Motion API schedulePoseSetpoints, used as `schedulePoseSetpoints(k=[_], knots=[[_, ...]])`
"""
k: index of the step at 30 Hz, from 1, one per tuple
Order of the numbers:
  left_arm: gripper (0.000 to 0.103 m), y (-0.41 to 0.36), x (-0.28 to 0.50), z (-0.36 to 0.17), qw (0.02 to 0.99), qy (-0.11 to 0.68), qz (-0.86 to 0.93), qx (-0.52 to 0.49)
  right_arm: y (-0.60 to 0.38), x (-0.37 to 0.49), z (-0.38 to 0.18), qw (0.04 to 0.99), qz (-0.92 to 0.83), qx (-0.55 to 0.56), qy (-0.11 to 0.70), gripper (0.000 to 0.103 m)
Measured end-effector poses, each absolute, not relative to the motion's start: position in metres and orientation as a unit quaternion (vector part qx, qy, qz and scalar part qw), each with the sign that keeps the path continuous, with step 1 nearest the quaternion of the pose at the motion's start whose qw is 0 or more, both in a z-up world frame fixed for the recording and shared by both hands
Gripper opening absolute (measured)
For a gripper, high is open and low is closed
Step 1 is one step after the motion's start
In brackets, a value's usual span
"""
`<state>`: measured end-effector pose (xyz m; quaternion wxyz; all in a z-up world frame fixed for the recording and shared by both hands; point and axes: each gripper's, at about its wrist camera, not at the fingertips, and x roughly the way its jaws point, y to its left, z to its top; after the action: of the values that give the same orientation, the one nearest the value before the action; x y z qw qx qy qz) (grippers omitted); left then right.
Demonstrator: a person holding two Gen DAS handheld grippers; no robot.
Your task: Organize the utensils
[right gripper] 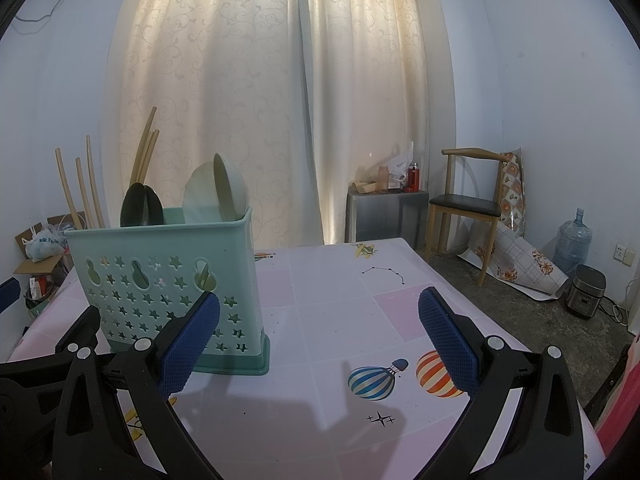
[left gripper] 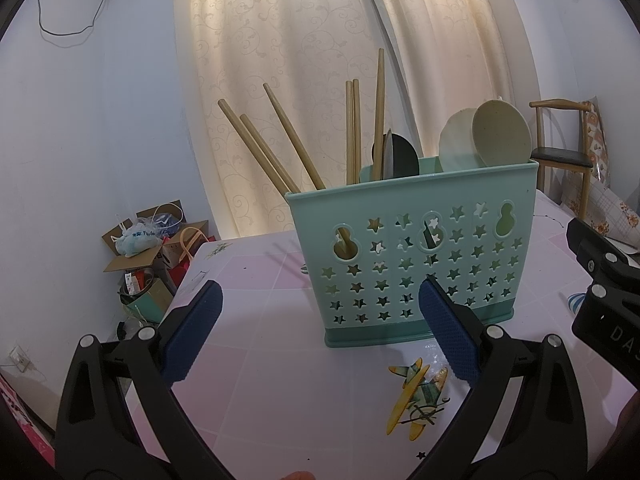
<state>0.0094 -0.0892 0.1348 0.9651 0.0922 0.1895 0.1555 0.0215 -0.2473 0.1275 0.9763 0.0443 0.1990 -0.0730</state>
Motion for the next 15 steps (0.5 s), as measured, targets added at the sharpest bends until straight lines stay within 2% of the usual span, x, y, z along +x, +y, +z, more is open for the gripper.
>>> schedulePoseSetpoints(k=[15], knots=[[0.095, -0.0901, 0.009, 0.1351, 0.965, 0.19, 0.155, 0.092, -0.2473, 0.0217, 0.1275, 0.976, -0.073, 0.044, 0.199, 0.097]])
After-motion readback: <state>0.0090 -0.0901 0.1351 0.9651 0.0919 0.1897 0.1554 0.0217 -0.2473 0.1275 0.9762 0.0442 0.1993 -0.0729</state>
